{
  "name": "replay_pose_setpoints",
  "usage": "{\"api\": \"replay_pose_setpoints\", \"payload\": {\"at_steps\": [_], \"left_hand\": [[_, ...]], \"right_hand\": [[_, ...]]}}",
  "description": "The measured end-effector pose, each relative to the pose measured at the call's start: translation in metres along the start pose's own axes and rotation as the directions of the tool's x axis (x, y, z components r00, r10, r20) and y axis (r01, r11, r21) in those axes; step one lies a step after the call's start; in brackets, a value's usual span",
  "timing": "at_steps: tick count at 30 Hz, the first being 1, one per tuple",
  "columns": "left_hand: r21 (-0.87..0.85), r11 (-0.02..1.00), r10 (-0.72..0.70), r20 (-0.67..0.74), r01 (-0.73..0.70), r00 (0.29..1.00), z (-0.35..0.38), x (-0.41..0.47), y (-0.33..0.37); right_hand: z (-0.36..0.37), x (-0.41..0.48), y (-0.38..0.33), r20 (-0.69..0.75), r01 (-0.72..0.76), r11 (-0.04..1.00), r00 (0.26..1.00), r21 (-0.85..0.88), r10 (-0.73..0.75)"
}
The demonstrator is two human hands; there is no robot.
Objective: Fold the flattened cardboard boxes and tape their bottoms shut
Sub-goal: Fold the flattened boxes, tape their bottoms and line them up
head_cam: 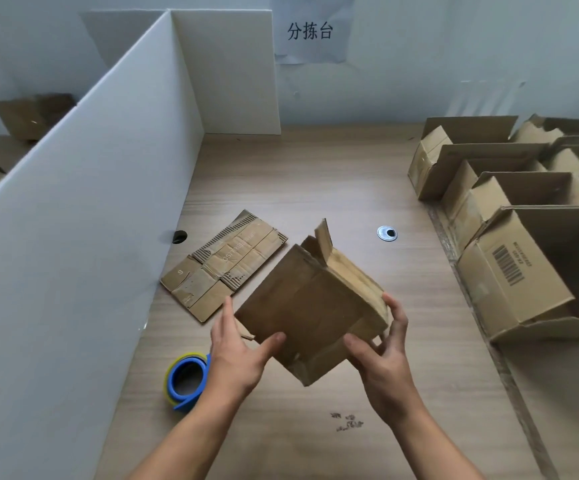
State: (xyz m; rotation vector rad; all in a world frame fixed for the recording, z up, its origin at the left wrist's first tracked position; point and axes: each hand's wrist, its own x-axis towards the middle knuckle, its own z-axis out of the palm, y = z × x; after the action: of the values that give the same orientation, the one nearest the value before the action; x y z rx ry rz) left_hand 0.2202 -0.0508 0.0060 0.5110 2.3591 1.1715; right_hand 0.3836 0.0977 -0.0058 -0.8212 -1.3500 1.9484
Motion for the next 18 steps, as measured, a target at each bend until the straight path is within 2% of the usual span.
{"api": "replay_pose_setpoints", "payload": {"at_steps": [2,3,6,8,10,13,15,18], "left_hand": [[-0.226,0.970,-0.073,0.084,0.090,0.994,0.001,-0.002,-0.004],[-0.263,0.960,-0.074,0.087,0.094,0.993,0.002,-0.003,-0.008],[-0.120,0.991,0.052,-0.003,-0.052,0.999,0.001,-0.005,-0.018],[-0.067,0.992,0.115,0.069,-0.110,0.991,0.002,-0.007,-0.024],[-0.049,0.990,0.140,0.153,-0.134,0.978,0.005,-0.010,-0.031],[-0.003,0.988,0.153,0.207,-0.156,0.966,0.008,-0.016,-0.038],[-0.031,0.990,0.143,0.224,-0.140,0.964,0.007,-0.020,-0.040],[-0.034,0.985,0.170,0.261,-0.167,0.950,0.006,-0.022,-0.046]], "right_hand": [[-0.008,-0.003,0.005,0.039,-0.068,0.997,0.997,-0.039,0.069],[-0.013,-0.003,0.006,0.060,-0.076,0.990,0.995,-0.118,0.084],[-0.032,-0.002,0.011,0.080,-0.041,0.880,0.993,-0.474,0.090],[-0.041,-0.002,0.016,0.106,-0.011,0.810,0.990,-0.586,0.089],[-0.044,-0.004,0.021,0.126,-0.039,0.823,0.983,-0.567,0.134],[-0.041,-0.009,0.023,0.157,-0.147,0.884,0.958,-0.444,0.239],[-0.043,-0.012,0.026,0.123,-0.179,0.904,0.962,-0.389,0.243],[-0.047,-0.014,0.023,0.067,-0.148,0.915,0.980,-0.375,0.186]]}}
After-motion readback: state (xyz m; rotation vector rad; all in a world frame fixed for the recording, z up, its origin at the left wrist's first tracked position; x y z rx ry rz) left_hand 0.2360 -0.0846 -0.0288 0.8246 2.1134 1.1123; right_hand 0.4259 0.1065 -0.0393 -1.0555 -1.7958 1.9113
